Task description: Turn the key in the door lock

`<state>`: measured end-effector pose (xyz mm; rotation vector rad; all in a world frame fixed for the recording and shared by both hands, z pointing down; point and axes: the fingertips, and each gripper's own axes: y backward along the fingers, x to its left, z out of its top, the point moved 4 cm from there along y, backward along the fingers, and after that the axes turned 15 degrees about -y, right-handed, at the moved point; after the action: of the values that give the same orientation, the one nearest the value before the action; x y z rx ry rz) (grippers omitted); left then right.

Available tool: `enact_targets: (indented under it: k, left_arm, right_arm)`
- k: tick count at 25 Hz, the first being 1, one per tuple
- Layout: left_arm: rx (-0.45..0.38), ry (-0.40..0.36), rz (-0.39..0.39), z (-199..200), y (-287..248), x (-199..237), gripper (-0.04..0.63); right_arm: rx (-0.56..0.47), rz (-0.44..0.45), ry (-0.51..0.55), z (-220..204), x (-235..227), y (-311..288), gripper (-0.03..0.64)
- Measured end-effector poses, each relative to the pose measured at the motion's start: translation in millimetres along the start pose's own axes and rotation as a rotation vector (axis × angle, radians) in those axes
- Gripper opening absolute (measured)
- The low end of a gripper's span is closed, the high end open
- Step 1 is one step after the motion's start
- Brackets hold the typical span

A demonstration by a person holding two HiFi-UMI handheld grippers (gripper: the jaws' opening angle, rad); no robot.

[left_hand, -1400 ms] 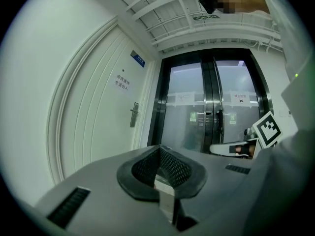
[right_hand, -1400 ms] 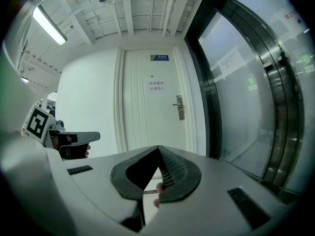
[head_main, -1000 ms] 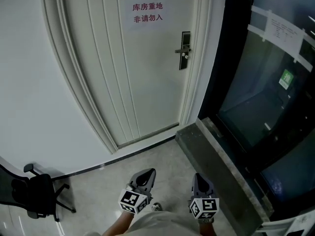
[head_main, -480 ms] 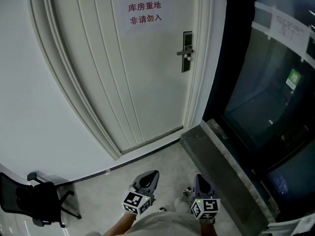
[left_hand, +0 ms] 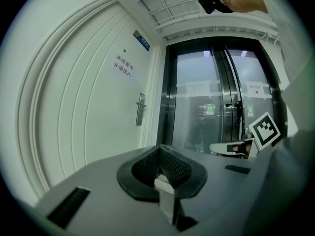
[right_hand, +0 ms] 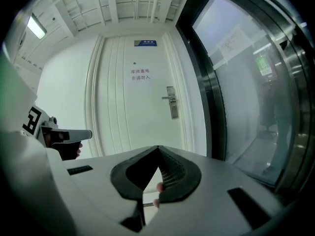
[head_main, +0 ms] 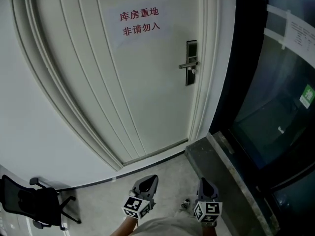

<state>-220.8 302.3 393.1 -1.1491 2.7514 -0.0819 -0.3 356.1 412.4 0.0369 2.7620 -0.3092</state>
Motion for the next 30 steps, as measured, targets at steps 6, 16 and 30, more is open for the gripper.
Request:
enact_targets:
  k: [6,16,30]
  left_arm:
    - [-0.001,0.001,0.077,13.3,-67.9,12.1,0.005]
    - [0.024,0.014,0.18,16.5,-137.4,11.5,0.005]
    - [0.047,0.047,0.113,-1.1,-221.1,42.3,0.005]
  right_arm:
    - [0.021,0.071,0.044,37.6,-36.8,-59.7,0.002]
    - [0.027,0.109,0.051,73.4,-101.4,-123.9,0.002]
    - [0.073,0.045,0.053,74.9,-137.5,-184.9,0.002]
